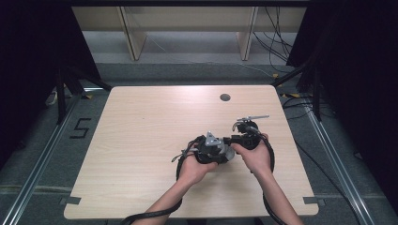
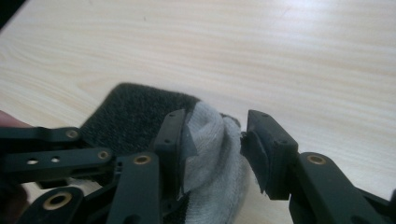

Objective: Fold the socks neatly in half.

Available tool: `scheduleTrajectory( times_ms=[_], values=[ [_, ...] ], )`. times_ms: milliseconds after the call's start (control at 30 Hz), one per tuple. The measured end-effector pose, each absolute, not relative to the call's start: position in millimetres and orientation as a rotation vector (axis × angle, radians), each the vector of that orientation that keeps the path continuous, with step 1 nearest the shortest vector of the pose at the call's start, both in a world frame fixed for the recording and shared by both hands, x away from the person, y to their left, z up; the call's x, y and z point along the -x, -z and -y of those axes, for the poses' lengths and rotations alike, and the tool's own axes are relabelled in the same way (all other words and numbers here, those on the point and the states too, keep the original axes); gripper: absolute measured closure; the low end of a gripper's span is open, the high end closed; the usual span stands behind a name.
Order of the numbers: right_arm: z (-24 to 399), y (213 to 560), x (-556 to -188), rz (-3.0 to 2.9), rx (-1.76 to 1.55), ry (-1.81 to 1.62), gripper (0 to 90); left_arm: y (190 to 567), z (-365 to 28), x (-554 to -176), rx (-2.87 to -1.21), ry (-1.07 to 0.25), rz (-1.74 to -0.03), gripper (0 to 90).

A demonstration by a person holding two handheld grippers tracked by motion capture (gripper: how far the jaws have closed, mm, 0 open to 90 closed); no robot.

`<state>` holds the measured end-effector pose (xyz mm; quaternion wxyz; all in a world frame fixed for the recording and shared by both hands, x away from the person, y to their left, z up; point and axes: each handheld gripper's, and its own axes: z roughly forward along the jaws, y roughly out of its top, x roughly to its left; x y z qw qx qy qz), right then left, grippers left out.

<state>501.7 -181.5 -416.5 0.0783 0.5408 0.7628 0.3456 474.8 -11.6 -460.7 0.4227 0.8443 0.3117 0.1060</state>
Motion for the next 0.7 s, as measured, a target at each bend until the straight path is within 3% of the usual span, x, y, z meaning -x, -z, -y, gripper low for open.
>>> scheduleTrajectory(
  times_ms=[100,167,267,467,700],
  values=[
    [182.0,426.3,-503.9,-2.316,-1.63,-0.998,73.2,450.6,6.8,-468.8,-2.088,-0.286,-0.76,56.2],
    [184.8,430.3,-503.0,-2.29,-1.626,-0.991,75.6,439.7,-2.1,-462.3,-2.062,-0.295,-0.741,52.4],
    [185.6,430.3,-501.3,-2.288,-1.663,-0.976,76.4,429.5,-24.0,-460.6,-2.05,-0.35,-0.771,53.9],
    [186.4,437.5,-501.5,-2.284,-1.623,-0.938,77.1,451.6,-65.0,-465.0,-2.124,-0.359,-0.927,58.1],
    [186.1,446.6,-502.6,-2.306,-1.634,-0.908,77.5,465.7,-60.4,-460.4,-2.173,-0.342,-0.911,58.4]
  ],
)
